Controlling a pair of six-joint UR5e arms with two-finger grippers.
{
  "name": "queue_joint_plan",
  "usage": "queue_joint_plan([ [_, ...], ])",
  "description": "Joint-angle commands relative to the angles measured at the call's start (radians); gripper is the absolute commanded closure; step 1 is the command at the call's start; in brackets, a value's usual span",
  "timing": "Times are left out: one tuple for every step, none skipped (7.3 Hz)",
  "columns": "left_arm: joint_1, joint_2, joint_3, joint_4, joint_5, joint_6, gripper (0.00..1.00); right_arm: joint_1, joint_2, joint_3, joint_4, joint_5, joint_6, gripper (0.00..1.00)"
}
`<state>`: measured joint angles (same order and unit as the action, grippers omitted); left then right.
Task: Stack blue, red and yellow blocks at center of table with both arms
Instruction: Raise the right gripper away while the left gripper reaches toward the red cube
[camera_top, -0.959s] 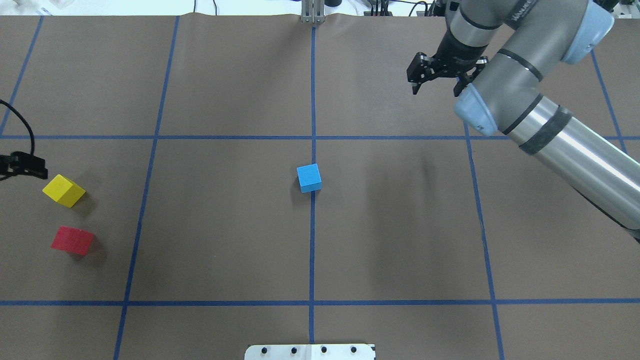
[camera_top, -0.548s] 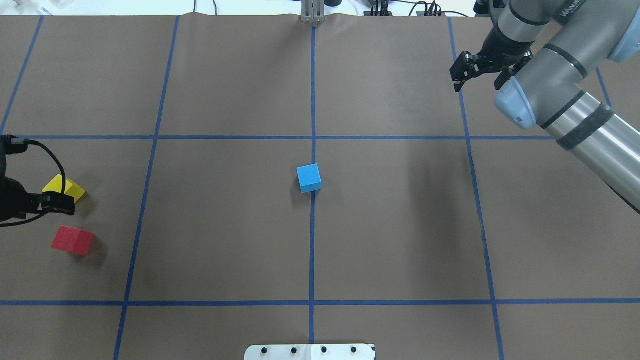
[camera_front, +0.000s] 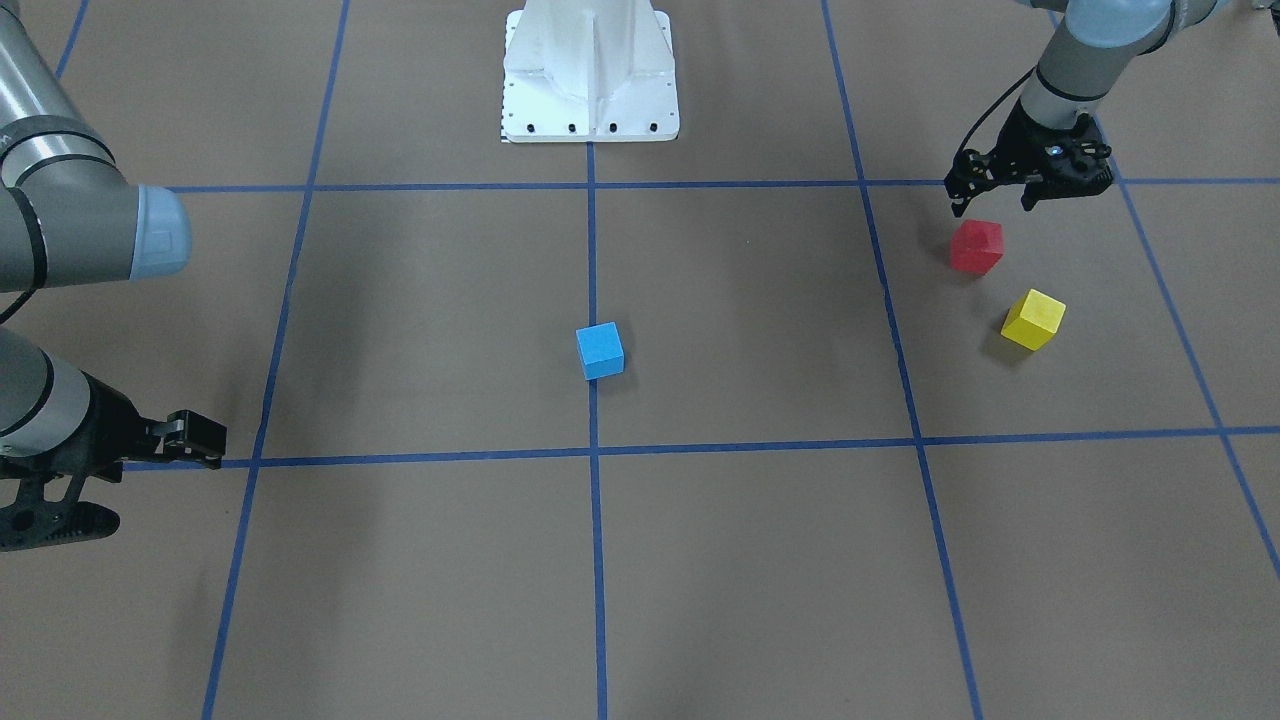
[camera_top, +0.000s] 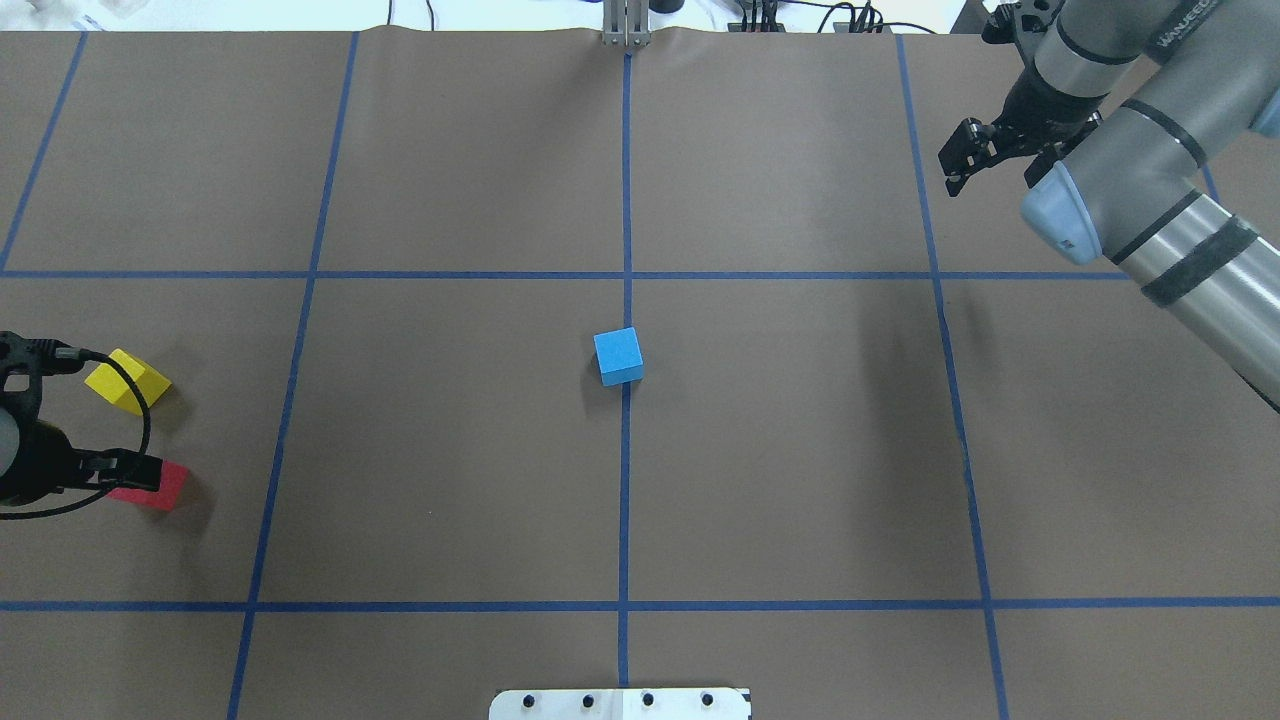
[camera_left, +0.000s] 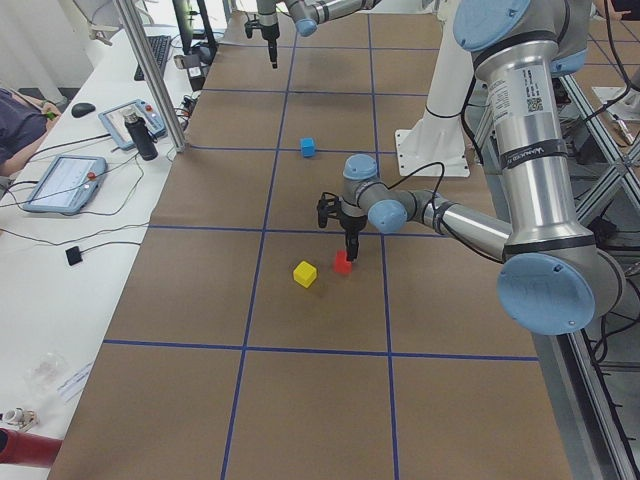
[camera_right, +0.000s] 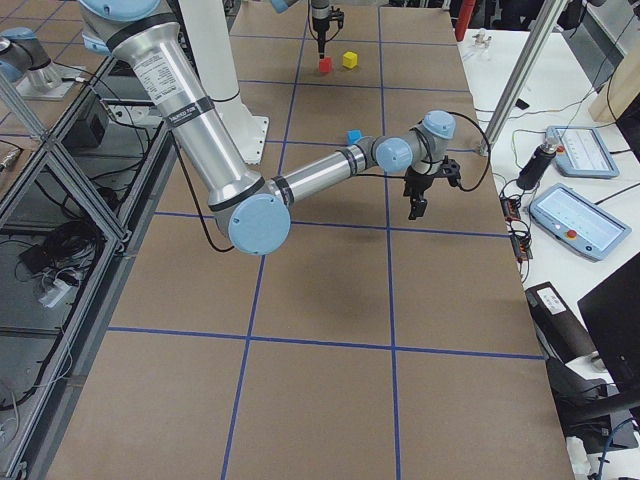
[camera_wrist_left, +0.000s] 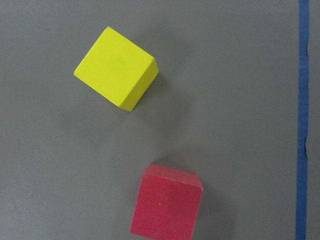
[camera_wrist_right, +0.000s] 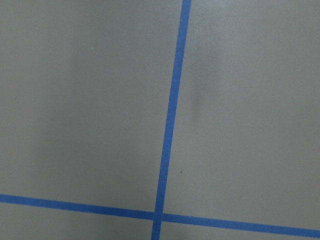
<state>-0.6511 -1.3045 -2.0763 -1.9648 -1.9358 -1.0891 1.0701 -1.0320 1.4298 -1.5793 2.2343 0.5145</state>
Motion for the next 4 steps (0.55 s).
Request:
queue_joint_plan([
  [0.005, -0.015, 0.037, 0.0, 0.0, 0.059, 0.01, -0.01, 0.0, -0.006, 0.004, -0.001, 0.002, 0.0],
  [0.005, -0.027, 0.06, 0.0, 0.0, 0.098, 0.01, -0.013, 0.0, -0.006, 0.004, -0.001, 0.005, 0.0],
  [0.007, -0.039, 0.074, 0.0, 0.0, 0.098, 0.01, -0.015, -0.002, -0.006, 0.005, -0.002, 0.004, 0.0],
  [0.011, -0.056, 0.093, -0.002, -0.002, 0.098, 0.01, -0.016, -0.002, -0.008, 0.005, -0.004, 0.004, 0.0],
])
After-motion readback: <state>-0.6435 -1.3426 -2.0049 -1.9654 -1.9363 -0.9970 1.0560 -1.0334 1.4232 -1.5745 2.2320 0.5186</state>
